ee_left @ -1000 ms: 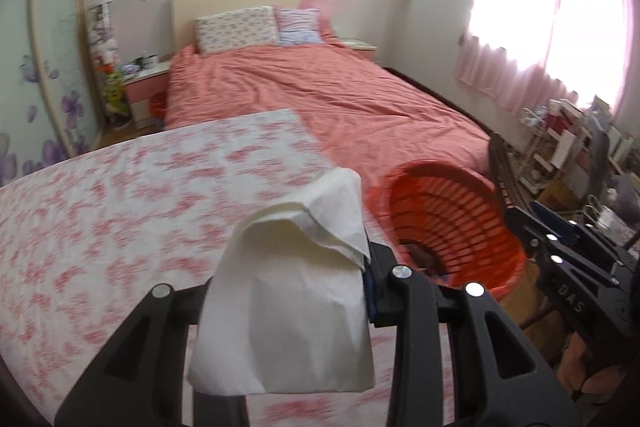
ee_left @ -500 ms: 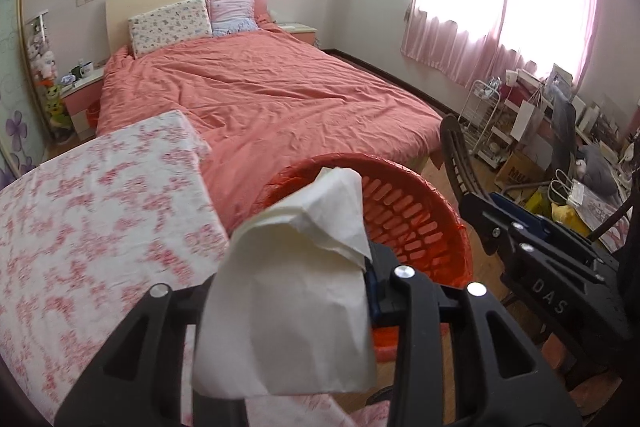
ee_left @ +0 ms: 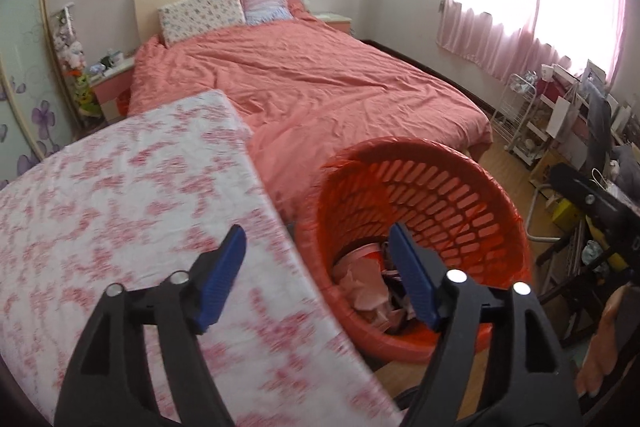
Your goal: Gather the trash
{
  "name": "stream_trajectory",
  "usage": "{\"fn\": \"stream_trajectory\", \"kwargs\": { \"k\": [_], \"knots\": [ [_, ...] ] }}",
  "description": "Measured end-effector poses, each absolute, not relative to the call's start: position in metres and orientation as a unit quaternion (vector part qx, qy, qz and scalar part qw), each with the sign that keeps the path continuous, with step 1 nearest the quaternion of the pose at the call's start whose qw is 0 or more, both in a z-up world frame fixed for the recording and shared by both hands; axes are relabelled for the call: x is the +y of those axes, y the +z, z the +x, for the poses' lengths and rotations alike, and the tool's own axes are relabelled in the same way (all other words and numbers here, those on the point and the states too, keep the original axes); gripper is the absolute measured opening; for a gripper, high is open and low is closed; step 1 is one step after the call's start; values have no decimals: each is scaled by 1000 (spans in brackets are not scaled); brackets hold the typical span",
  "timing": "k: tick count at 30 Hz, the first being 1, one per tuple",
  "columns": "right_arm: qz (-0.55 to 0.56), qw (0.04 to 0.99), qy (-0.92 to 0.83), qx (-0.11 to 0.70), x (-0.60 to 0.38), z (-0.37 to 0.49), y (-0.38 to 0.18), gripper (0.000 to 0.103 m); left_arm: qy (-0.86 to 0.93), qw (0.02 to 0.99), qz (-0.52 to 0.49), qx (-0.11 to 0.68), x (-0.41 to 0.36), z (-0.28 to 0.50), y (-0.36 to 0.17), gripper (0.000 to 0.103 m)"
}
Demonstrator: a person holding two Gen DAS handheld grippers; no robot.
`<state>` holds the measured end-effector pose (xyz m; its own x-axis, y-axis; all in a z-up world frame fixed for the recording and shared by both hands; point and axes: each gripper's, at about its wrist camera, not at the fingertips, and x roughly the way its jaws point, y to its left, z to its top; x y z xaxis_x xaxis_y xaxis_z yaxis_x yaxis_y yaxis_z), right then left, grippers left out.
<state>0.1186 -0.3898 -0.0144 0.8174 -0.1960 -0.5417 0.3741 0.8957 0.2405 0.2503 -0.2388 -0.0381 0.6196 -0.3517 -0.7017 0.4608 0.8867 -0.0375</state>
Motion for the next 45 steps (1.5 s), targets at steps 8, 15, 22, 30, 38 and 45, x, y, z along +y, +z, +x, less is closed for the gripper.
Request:
{"fn": "stream_trajectory", "kwargs": {
  "k": [8,15,22,30,38,45],
  "knots": [
    [159,948,-158,228,-351,69,16,87,-181,930,67,313,-159,184,3,93],
    [101,955,-201,193,-300,23,32,101,-144,953,61,261,-96,112,26,99],
    [11,959,-235,159,-251,-17,32,101,-78,965,50,244,-49,53,19,99],
    [-2,952,-260,161,-224,-41,12,101,-26,969,32,242,-18,12,-1,99],
    [28,952,-247,179,-219,-49,11,101,0,973,25,231,-5,-10,-2,99],
    [37,940,-239,241,-218,-38,-3,101,-1,967,22,255,-7,-6,-6,99]
  ]
}}
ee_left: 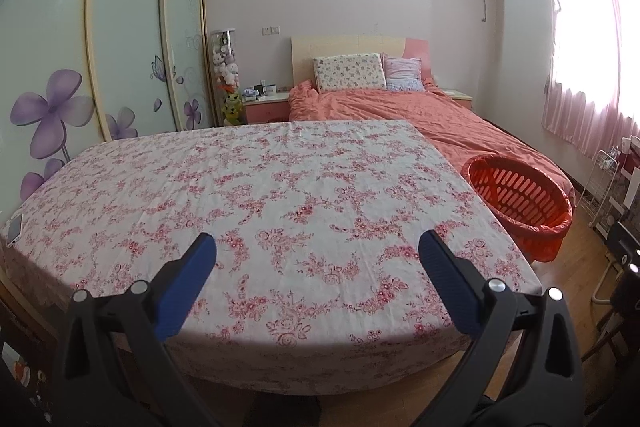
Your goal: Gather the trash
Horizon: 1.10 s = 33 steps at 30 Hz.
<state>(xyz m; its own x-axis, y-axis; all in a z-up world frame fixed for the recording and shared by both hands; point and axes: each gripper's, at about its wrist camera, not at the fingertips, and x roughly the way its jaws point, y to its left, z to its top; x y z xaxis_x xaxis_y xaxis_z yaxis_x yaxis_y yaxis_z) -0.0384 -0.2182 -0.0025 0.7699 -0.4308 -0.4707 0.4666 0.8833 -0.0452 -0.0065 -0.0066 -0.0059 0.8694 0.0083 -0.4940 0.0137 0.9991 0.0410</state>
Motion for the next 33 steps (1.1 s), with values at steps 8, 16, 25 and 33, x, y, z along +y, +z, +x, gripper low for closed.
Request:
{"fn": "stream_trajectory", "kwargs": {
  "k": [8,16,25,33],
  "knots": [
    [53,932,-240,265,-219,-36,-6,101,-9,963,26,267,-13,0,-6,99],
    [69,930,-239,270,-223,-29,-1,101,-24,963,18,267,-22,12,2,99],
    [69,927,-247,275,-226,-27,1,101,-24,962,28,269,-31,20,4,99],
    [60,928,-249,272,-224,-26,5,101,-19,964,30,264,-33,21,8,99]
  ]
}}
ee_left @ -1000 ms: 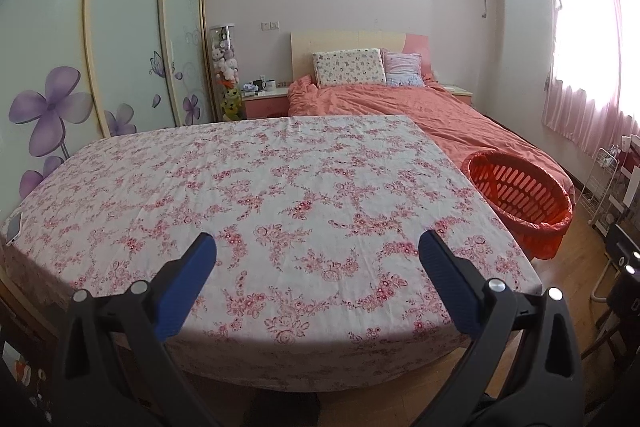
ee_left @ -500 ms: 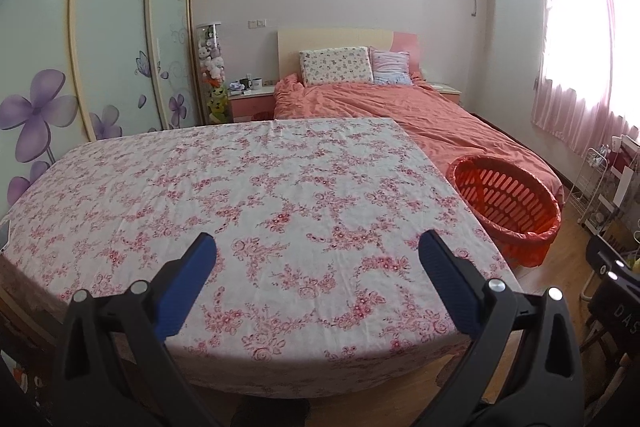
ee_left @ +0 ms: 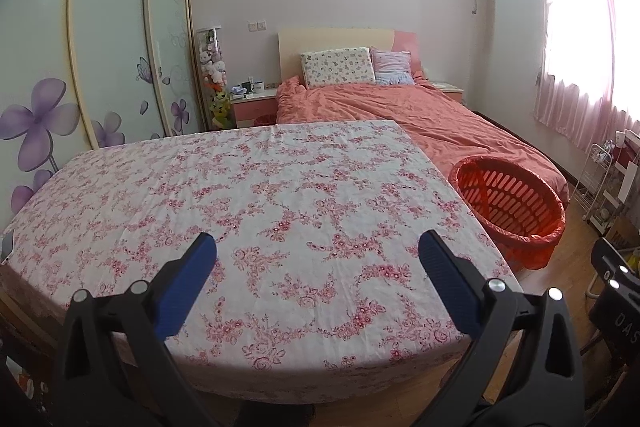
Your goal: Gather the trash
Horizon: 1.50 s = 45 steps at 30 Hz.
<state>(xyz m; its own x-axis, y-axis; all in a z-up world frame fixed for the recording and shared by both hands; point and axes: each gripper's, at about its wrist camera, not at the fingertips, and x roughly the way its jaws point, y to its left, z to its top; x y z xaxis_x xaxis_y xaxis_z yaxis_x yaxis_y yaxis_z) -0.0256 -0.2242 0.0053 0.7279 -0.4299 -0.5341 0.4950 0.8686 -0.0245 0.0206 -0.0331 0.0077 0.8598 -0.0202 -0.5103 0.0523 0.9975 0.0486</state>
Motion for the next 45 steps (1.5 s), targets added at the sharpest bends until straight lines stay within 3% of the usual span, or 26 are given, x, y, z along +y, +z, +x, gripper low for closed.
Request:
{"fn": "stream_trajectory", "kwargs": {
  "k": [45],
  "knots": [
    [62,927,-257,266,-232,-26,11,101,-48,961,21,272,-41,20,7,99]
  ]
}}
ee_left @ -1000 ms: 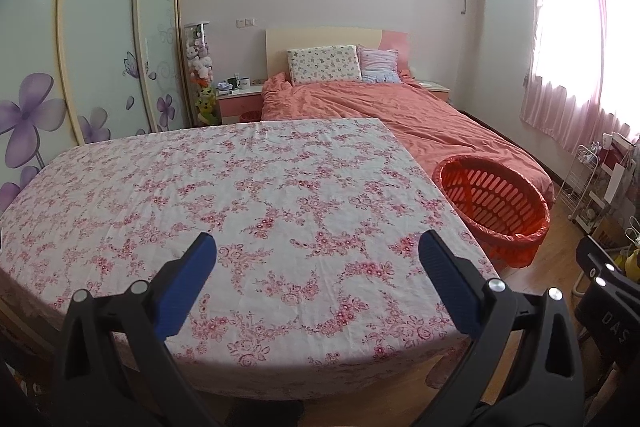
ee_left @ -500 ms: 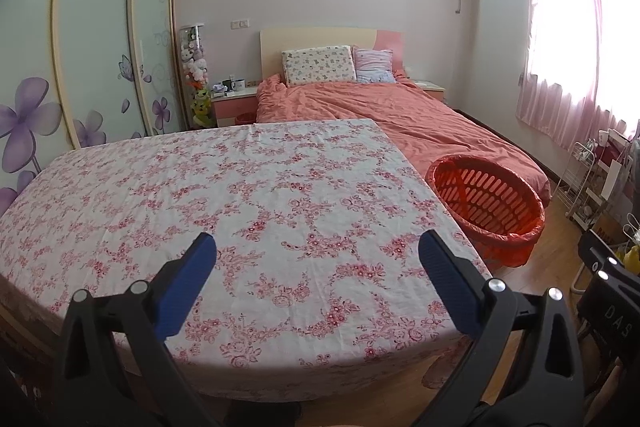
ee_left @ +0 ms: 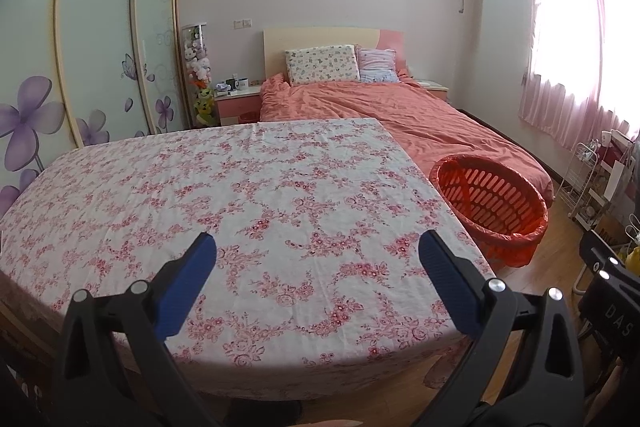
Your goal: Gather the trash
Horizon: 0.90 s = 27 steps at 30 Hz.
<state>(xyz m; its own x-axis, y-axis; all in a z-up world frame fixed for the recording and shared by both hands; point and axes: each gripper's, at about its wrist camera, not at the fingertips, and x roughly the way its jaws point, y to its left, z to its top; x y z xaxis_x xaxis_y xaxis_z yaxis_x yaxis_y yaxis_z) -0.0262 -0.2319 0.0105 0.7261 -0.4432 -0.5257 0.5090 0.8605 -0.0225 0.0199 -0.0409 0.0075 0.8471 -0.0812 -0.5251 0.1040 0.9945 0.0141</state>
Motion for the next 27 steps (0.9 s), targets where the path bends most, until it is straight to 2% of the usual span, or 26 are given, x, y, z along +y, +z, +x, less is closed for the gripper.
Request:
{"fn": "stream_trajectory", "kwargs": {
  "k": [27],
  "knots": [
    [62,927,-255,269,-231,-25,8,101,-45,960,21,275,-40,20,7,99]
  ]
}}
